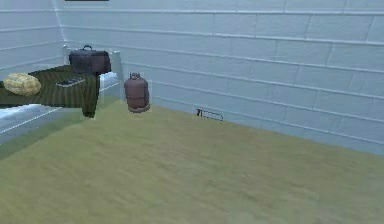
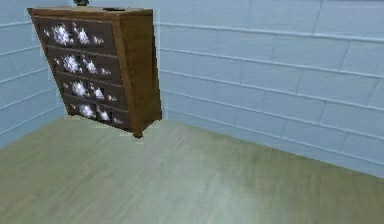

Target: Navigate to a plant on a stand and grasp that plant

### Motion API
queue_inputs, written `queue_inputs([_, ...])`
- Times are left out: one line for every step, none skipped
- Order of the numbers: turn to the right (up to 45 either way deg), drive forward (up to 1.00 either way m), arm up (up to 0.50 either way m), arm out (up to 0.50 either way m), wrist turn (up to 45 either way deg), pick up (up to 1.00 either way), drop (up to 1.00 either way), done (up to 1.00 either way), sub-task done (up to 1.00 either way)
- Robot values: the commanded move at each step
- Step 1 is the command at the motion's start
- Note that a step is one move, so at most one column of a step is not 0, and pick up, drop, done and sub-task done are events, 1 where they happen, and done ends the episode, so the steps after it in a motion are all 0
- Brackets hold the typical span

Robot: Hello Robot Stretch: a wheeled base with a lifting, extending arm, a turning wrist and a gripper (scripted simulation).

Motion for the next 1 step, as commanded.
queue_inputs([0.0, 0.20, 0.00, 0.00, 0.0, 0.00, 0.00, 0.00, 0.00])
